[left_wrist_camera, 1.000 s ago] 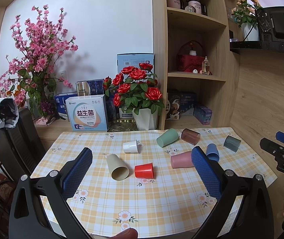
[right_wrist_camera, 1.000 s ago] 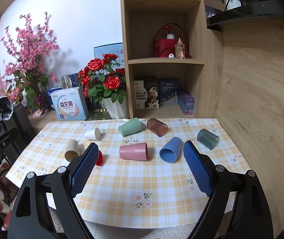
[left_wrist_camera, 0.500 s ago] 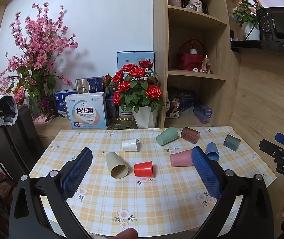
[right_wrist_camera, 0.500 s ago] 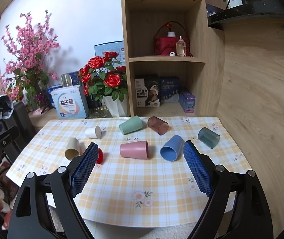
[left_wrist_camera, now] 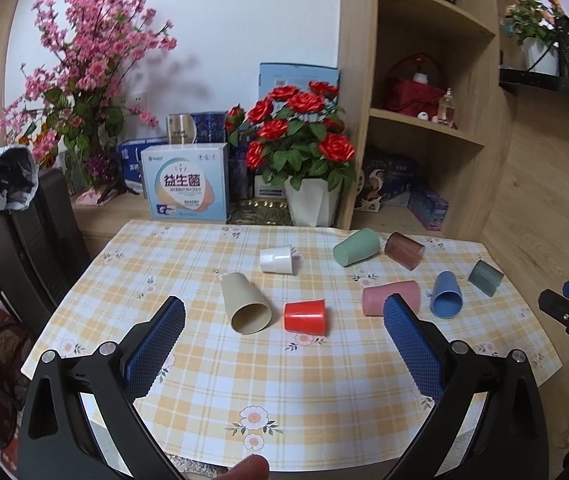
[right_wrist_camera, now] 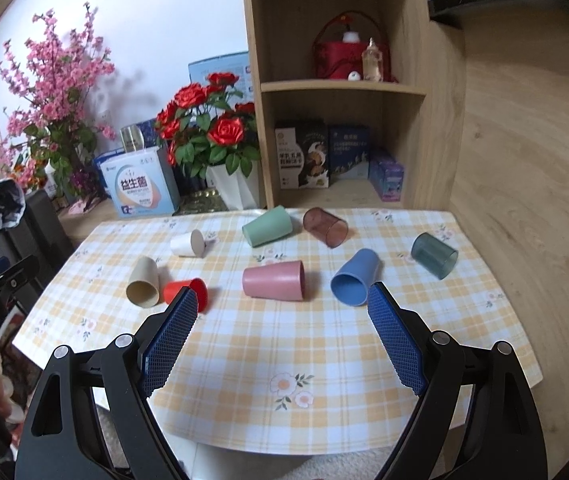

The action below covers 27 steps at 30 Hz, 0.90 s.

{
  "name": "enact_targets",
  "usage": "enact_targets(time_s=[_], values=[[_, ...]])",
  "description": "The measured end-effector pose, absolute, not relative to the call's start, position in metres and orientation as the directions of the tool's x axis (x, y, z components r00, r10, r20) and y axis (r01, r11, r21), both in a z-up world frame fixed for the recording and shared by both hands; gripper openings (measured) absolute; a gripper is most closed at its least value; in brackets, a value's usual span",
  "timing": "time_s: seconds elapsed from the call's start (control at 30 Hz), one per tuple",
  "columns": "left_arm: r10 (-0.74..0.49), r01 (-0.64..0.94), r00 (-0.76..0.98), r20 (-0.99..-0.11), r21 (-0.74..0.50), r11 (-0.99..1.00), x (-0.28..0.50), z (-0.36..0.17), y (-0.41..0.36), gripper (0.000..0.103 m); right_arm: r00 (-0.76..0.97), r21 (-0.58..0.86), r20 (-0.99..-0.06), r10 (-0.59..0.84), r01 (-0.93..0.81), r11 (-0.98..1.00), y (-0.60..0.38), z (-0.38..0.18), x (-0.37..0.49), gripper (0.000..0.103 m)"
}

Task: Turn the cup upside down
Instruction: 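Move the right tool toward the translucent brown cup lying on its side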

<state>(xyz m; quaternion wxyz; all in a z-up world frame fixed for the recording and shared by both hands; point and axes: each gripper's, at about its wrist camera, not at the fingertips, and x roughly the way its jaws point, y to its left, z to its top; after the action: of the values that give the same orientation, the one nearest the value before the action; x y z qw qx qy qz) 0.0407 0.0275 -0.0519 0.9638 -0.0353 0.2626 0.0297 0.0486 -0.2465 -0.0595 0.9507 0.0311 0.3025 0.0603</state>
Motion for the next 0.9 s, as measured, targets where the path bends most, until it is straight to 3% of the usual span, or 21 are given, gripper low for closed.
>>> enact_targets(time_s=[0.33, 0.6, 0.7, 0.9], values=[[0.06, -0.132, 0.831, -0.553, -0.091, 0.987, 0.085, -0.087, 0.075, 0.097, 0.701, 0.13, -0.686, 0.194, -0.144, 0.981, -0.248, -0.101, 0.116, 0.084], [0.107, -0.209, 0.813, -0.572, -0.115, 0.971, 0.113, -0.108, 0.113, 0.097, 0.675, 0.095, -0.707, 0.212, -0.206, 0.974, -0.249, -0.109, 0.167, 0.089], [0.114, -0.226, 0.809, -0.577, -0.127, 0.966, 0.124, -0.115, 0.121, 0.097, 0.632, 0.169, -0.726, 0.272, -0.22, 0.961, -0.256, -0.115, 0.197, 0.089], [0.129, -0.222, 0.802, -0.583, -0.09, 0.971, 0.146, -0.126, 0.12, 0.097, 0.619, 0.069, -0.753, 0.221, -0.26, 0.963, -0.257, -0.131, 0.256, 0.089]])
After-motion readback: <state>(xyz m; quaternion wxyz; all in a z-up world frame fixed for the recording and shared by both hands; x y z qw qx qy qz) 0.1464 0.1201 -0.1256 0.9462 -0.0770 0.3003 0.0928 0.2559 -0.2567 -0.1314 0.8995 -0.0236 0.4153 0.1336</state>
